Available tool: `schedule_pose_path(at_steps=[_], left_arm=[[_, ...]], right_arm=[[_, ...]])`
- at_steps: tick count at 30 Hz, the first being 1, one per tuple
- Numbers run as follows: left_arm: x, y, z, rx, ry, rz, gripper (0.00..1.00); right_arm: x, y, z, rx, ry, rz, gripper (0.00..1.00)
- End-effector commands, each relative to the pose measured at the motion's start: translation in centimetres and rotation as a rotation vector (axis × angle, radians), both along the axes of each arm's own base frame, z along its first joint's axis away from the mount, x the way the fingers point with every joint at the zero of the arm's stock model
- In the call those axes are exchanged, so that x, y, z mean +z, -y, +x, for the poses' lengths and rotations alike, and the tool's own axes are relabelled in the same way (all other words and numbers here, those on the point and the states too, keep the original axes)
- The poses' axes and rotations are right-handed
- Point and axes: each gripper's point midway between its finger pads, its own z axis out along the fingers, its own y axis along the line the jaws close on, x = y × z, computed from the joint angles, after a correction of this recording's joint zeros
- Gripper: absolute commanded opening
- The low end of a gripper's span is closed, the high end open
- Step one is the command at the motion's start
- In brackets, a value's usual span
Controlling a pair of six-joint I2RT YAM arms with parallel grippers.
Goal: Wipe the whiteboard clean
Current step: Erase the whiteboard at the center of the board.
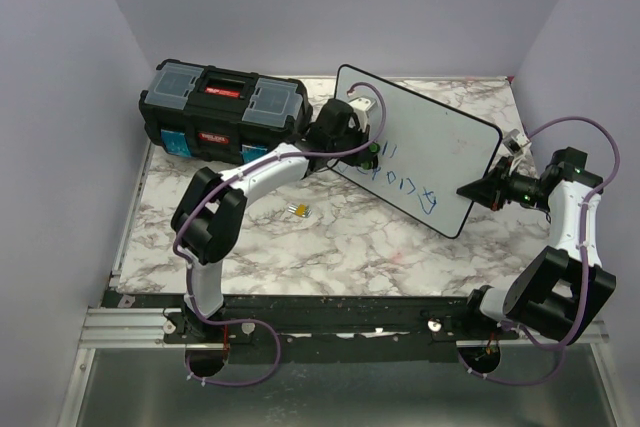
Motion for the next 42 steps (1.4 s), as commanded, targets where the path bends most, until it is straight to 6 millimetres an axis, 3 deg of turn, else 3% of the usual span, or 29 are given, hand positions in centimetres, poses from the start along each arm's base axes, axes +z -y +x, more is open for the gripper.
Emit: schedule_pose_path(at_steps=[1, 5, 12, 16, 18, 23, 26, 28, 32, 36, 39, 42], left_arm=[[3.2, -0.8, 2.0, 0.049, 0.079, -0.009, 0.00], [3.7, -0.5, 1.8, 0.040, 0.090, -0.012, 0.00], [-2.8, -0.4, -0.7, 0.008, -0.017, 0.027, 0.00], [-4.9, -0.7, -2.1, 0.005, -0.056, 0.040, 0.00], [-4.4, -0.7, -2.1, 0.006, -0.045, 0.035, 0.00], [0.6, 0.2, -0.5, -0.002, 0.053, -0.007, 0.00], [2.6, 0.6, -0.3, -0.013, 0.080, -0.037, 0.00], [2.2, 0.8, -0.4, -0.015, 0.067, -0.048, 0.00], [-1.6, 0.8, -1.7, -0.018, -0.010, -0.039, 0.00], [-4.1, 0.7, -3.5, -0.021, -0.059, -0.043, 0.00], [-3.7, 0.9, -3.7, -0.020, -0.055, -0.056, 0.00], [-1.6, 1.2, -3.0, -0.025, -0.017, -0.061, 0.00]], right_arm=[[0.4, -1.5, -1.1, 0.049, 0.001, 0.026, 0.01], [0.5, -1.6, -1.1, 0.049, 0.004, 0.025, 0.01], [0.4, -1.5, -1.1, 0.050, -0.001, 0.026, 0.01], [0.3, -1.5, -1.1, 0.050, -0.003, 0.027, 0.01], [0.3, -1.5, -1.1, 0.051, -0.004, 0.029, 0.01], [0.3, -1.5, -1.1, 0.051, -0.002, 0.026, 0.01], [0.3, -1.5, -1.1, 0.049, -0.004, 0.024, 0.01], [0.3, -1.5, -1.1, 0.047, -0.003, 0.022, 0.01], [0.3, -1.5, -1.1, 0.047, -0.004, 0.022, 0.01], [0.3, -1.5, -1.1, 0.049, -0.004, 0.025, 0.01], [0.3, -1.5, -1.1, 0.049, -0.003, 0.025, 0.01], [0.3, -1.5, -1.1, 0.050, -0.004, 0.025, 0.01]])
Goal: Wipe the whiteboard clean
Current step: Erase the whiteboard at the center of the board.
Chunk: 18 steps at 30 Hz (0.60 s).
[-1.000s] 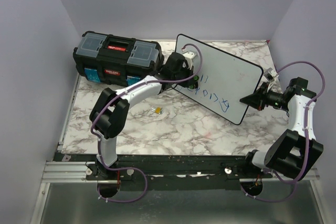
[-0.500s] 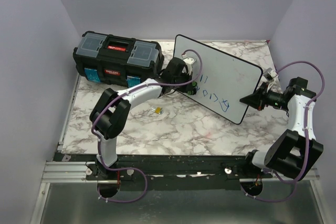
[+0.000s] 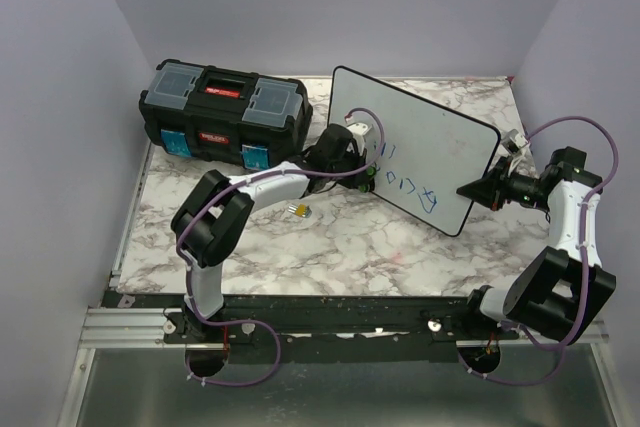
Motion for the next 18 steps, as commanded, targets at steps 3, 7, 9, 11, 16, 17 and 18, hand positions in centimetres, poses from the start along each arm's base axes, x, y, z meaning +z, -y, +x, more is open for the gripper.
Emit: schedule_pose_path(at_steps=[3, 7, 9, 11, 16, 17, 18], left_arm=[[6.8, 1.7, 1.6, -0.017, 0.123, -0.089, 0.00], [8.6, 1.7, 2.1, -0.014, 0.157, -0.100, 0.00], [7.8, 1.6, 2.2, -0.014, 0.143, -0.091, 0.00], [6.2, 1.6, 2.1, -0.018, 0.108, -0.079, 0.00], [2.4, 1.6, 1.5, -0.015, 0.032, -0.058, 0.00], [2.2, 1.5, 1.4, -0.013, 0.028, -0.058, 0.00], [2.1, 1.4, 1.3, -0.012, 0.027, -0.058, 0.00]], right_arm=[[0.3, -1.5, -1.3, 0.033, -0.037, 0.043, 0.01], [0.3, -1.5, -1.3, 0.032, -0.034, 0.039, 0.01], [0.4, -1.5, -1.2, 0.033, -0.032, 0.039, 0.01], [0.3, -1.5, -1.3, 0.032, -0.034, 0.040, 0.01], [0.3, -1.5, -1.3, 0.032, -0.035, 0.040, 0.01], [0.4, -1.5, -1.3, 0.033, -0.034, 0.039, 0.01], [0.4, -1.5, -1.3, 0.033, -0.034, 0.040, 0.01]])
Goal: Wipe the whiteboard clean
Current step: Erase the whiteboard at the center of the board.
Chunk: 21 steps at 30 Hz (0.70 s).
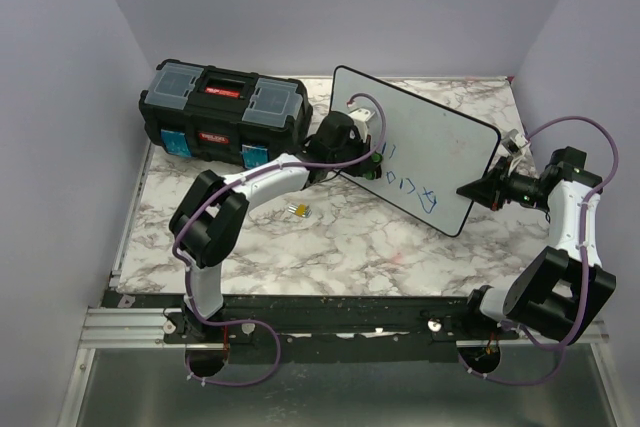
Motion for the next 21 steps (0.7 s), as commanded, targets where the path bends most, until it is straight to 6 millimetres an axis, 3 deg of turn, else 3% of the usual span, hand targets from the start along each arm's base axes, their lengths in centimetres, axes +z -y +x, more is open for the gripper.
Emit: schedule_pose_path(at_steps=[1, 4, 11, 15, 18, 21], left_arm=[[-1.7, 0.1, -0.1, -0.001, -0.017, -0.011, 0.00], [-0.3, -0.2, 0.3, 0.004, 0.019, -0.009, 0.00], [6.9, -1.1, 3.9, 0.050, 0.140, -0.045, 0.00], [9.6, -1.2, 5.2, 0.068, 0.186, -0.062, 0.00], [9.2, -1.2, 5.7, 0.071, 0.181, -0.051, 0.00], [6.8, -1.3, 5.5, 0.064, 0.140, -0.031, 0.00]], right_arm=[[0.4, -1.5, -1.3, 0.033, -0.033, 0.041, 0.01], [0.5, -1.5, -1.3, 0.033, -0.032, 0.043, 0.01], [0.5, -1.5, -1.3, 0.034, -0.030, 0.041, 0.01], [0.5, -1.5, -1.3, 0.033, -0.031, 0.042, 0.01], [0.4, -1.5, -1.3, 0.033, -0.032, 0.040, 0.01], [0.4, -1.5, -1.3, 0.033, -0.033, 0.041, 0.01]])
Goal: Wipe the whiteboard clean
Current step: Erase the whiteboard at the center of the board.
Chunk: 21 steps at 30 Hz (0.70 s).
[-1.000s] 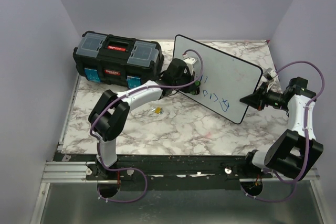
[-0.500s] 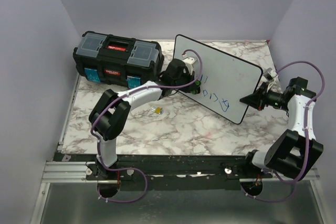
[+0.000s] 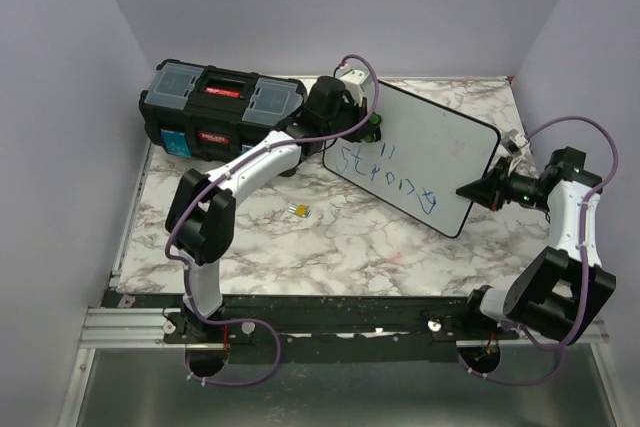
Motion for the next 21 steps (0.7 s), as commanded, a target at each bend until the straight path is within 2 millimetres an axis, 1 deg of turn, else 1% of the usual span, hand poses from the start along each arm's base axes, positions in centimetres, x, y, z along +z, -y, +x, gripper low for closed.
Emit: schedule_pose_path(at_steps=[1, 4, 7, 11, 13, 15, 17, 21], left_arm=[[-2.5, -0.3, 0.2, 0.009, -0.023, 0.030, 0.00], [-4.9, -0.1, -1.0, -0.012, -0.072, 0.029, 0.00], [-7.2, 0.3, -2.7, -0.038, -0.111, 0.043, 0.00], [-8.3, 1.3, -4.7, -0.073, -0.123, 0.036, 0.00], [-8.1, 1.6, -5.1, -0.077, -0.122, 0.026, 0.00], [-7.0, 1.9, -5.0, -0.080, -0.105, 0.012, 0.00], [-5.6, 2.1, -4.6, -0.079, -0.079, 0.000, 0.00], [-1.7, 2.3, -3.5, -0.068, -0.005, -0.017, 0.00]], right_arm=[[0.4, -1.5, -1.3, 0.035, -0.026, 0.036, 0.01], [0.4, -1.4, -1.2, 0.035, -0.025, 0.036, 0.01], [0.4, -1.5, -1.2, 0.035, -0.027, 0.037, 0.01], [0.4, -1.4, -1.2, 0.035, -0.024, 0.035, 0.01], [0.3, -1.5, -1.2, 0.035, -0.028, 0.038, 0.01], [0.3, -1.5, -1.2, 0.035, -0.028, 0.037, 0.01], [0.3, -1.5, -1.2, 0.035, -0.027, 0.037, 0.01], [0.4, -1.5, -1.2, 0.034, -0.025, 0.036, 0.01]])
